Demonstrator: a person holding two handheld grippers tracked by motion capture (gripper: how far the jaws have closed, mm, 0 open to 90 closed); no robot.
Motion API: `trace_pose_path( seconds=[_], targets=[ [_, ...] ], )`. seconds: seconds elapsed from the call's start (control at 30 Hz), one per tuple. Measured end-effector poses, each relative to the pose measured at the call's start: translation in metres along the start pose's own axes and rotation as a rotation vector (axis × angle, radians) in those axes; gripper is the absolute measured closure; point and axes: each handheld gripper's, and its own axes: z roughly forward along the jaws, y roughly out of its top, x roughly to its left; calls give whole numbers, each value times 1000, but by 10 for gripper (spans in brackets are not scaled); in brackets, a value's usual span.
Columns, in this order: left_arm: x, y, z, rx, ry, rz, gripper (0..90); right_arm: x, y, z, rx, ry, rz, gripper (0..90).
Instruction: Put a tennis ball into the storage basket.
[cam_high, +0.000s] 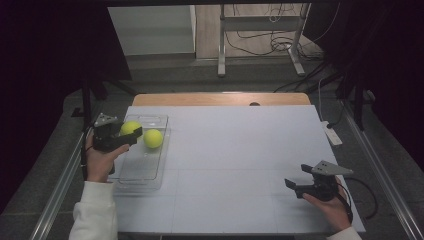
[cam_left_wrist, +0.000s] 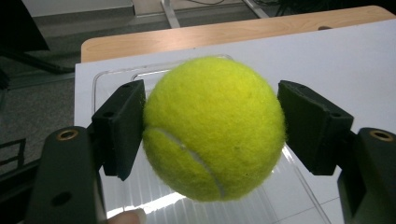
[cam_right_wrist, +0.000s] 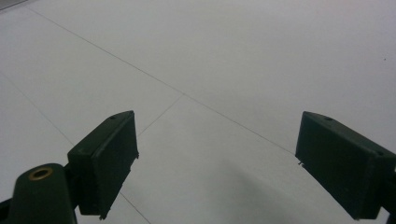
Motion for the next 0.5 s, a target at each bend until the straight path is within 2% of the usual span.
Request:
trace_pose_path(
  seconds=[0.5],
  targets=[
    [3,-3,4,37,0,2,278,0,0,0,-1,0,0,132]
  ],
)
